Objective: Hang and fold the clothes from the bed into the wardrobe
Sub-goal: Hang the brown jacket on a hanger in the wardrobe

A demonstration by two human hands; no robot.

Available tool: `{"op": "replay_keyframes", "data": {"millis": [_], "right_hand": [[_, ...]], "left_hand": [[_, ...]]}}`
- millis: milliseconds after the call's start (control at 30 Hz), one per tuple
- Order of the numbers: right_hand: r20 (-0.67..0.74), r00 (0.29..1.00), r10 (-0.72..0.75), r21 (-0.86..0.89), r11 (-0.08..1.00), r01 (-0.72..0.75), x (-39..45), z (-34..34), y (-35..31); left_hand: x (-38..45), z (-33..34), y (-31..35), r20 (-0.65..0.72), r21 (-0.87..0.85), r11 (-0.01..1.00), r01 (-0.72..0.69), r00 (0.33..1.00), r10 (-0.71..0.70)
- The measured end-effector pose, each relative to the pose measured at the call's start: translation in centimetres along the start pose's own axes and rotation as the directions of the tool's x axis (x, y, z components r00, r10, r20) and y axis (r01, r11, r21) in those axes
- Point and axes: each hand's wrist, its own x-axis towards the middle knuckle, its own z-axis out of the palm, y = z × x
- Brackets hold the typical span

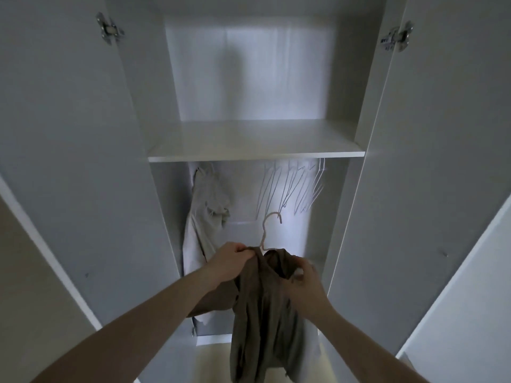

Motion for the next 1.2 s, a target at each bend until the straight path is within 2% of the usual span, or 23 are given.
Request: {"op": "replay_keyframes", "data": {"millis": [67,200,300,433,533,600,667,700,800,1000,1100,1200], "right_hand": [[0.017,1.000,0.011,0.051,0.999,-0.012,1.4,0.3,0.2],[0.066,0.991,0.120,0.148,0.981,-0.128,4.4,0.7,1.8],[0.086,0.970,0.226,0.129,0.963,-0.236,6.5,1.7,2.6],[0.064,0.980,0.188,0.077,0.978,-0.193,9.4,4.5,2.3],[0.205,0.927,0.313,0.047,0.943,-0.329,11.6,6.0,1.3],[0.189,0.926,0.328,-0.004,0.943,-0.333,13.4,6.6,1.6],[0.179,0.919,0.351,0.030,0.932,-0.362,14.3,6.7,2.0],[0.191,0.905,0.379,0.055,0.917,-0.396,14.8,6.6,2.5],[0.218,0.863,0.455,0.064,0.876,-0.478,16.6,6.2,3.8],[0.201,0.899,0.389,0.023,0.916,-0.401,22.2,7.2,5.1],[0.257,0.908,0.331,0.007,0.939,-0.344,26.0,8.9,4.7],[0.291,0.917,0.272,-0.014,0.960,-0.280,29.9,11.5,4.3]], "left_hand": [[0.4,0.6,-0.2,-0.036,-0.044,0.998,0.046,0.998,-0.048],[1.4,1.2,-0.6,-0.118,-0.188,0.976,0.112,0.984,-0.136],[3.1,0.2,-0.7,-0.175,-0.253,0.960,0.120,0.970,-0.167],[6.1,-1.9,-1.7,-0.208,-0.134,0.983,0.126,0.966,-0.152],[8.4,-3.1,-2.9,-0.230,0.029,0.990,0.136,0.965,-0.126],[10.1,-3.8,-3.6,-0.270,-0.049,0.987,0.152,0.949,-0.160],[11.5,-4.2,-4.2,-0.299,-0.097,0.979,0.177,0.933,-0.199],[12.0,-4.4,-4.5,-0.305,-0.065,0.981,0.183,0.932,-0.194],[12.8,-4.9,-5.0,-0.345,-0.184,0.959,0.213,0.900,-0.266],[14.6,-6.3,-7.6,-0.371,-0.190,0.956,0.223,0.885,-0.280],[15.9,-7.3,-9.3,-0.418,-0.231,0.946,0.227,0.855,-0.307],[17.1,-7.6,-11.0,-0.461,-0.201,0.954,0.223,0.837,-0.293]]}}
